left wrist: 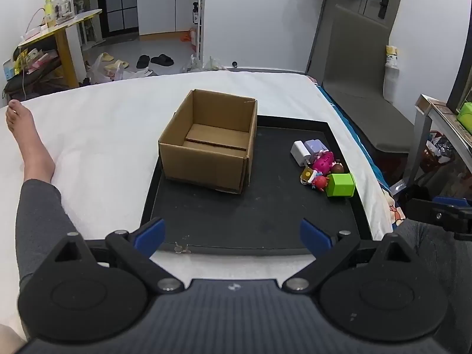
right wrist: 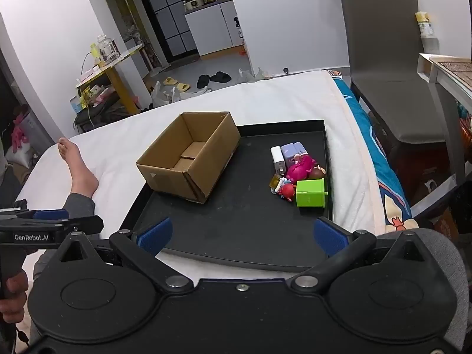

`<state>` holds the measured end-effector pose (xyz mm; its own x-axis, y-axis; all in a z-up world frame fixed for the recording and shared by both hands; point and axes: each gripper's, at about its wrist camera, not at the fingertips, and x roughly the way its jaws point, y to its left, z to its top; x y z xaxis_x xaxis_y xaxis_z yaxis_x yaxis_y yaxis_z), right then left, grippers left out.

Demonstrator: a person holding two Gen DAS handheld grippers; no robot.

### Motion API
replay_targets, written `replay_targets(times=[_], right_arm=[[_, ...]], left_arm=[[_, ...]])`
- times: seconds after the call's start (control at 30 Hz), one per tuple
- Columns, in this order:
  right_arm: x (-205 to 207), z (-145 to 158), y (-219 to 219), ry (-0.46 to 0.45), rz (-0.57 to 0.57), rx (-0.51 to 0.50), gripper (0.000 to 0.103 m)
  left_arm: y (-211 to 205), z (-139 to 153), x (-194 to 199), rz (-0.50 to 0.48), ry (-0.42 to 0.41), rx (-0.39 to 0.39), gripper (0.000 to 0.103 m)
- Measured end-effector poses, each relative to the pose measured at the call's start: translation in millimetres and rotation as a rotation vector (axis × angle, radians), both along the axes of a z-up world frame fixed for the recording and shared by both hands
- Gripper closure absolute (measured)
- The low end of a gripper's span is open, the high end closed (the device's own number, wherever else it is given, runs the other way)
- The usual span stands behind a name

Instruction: Organize rigid objects

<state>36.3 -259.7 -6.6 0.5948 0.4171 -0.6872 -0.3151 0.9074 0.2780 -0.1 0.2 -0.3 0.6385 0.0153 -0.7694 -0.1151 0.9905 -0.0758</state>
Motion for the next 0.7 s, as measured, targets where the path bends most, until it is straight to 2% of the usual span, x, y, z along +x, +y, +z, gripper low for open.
replay_targets(times=[0.2,0.4,0.5,0.7], right_arm=[[-2,13,1,-0.011,0.008,0.002,0.000],[-4,-9,-1,0.007,-0.009,0.000,0.000],[-5,3,-2,0.025,-0.024,0.009,0.000],[-4,2,-4,0.026,-0.034,0.012,0.000]], left_arm=[[2,-2,1,-0.011,0.006,-0.010,0.006],[-3,1,-4,-0.026,-0.004,0.004,0.006],[-3,1,-4,-0.030,-0.009,0.013,0.006],[-4,5,-5,-0.037,-0.012,0.011,0.006]])
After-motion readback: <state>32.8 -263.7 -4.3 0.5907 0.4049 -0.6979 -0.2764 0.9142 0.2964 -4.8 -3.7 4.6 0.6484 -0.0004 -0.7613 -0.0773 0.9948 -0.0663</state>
